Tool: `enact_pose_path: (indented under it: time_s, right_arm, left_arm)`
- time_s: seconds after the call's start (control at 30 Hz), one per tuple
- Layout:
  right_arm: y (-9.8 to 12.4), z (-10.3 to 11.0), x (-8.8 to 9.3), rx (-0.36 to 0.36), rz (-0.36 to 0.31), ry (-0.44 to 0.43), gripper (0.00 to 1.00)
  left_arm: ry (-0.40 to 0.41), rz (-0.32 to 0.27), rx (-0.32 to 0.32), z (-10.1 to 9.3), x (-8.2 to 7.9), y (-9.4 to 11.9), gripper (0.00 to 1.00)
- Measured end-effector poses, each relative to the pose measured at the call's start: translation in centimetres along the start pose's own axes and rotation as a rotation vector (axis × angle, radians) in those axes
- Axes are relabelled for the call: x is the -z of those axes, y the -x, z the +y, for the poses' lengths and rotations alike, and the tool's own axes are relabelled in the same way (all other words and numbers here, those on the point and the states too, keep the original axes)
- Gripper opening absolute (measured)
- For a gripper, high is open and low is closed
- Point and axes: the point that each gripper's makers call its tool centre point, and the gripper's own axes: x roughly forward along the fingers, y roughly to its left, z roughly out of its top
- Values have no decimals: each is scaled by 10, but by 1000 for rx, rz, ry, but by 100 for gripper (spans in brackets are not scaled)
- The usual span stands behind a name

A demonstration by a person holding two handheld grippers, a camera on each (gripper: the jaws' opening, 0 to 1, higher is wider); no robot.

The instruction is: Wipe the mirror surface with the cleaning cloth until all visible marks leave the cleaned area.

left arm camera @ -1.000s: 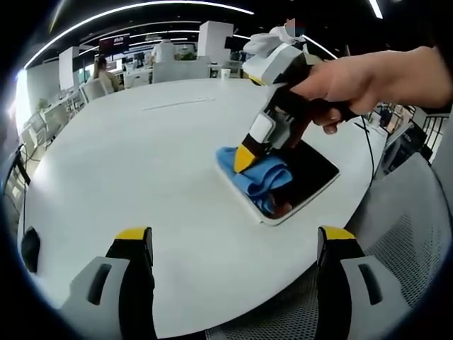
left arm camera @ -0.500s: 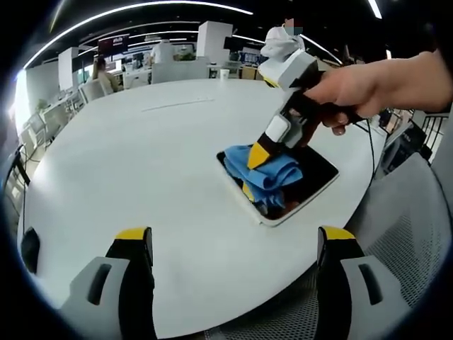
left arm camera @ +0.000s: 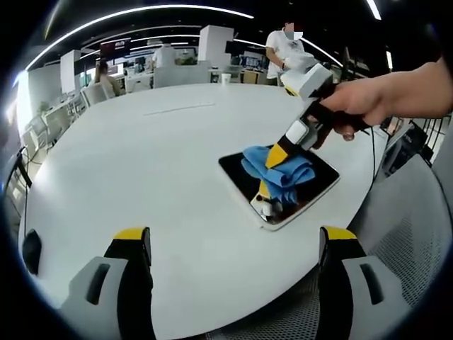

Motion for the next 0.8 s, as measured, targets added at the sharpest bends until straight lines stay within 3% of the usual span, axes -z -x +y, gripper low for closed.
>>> enact_pose_path:
  time_s: [0.8]
  right_arm:
    - [25,-51,12,9,-33,-101,2]
  left_arm:
    - [1,13,37,-7,2,-1,96]
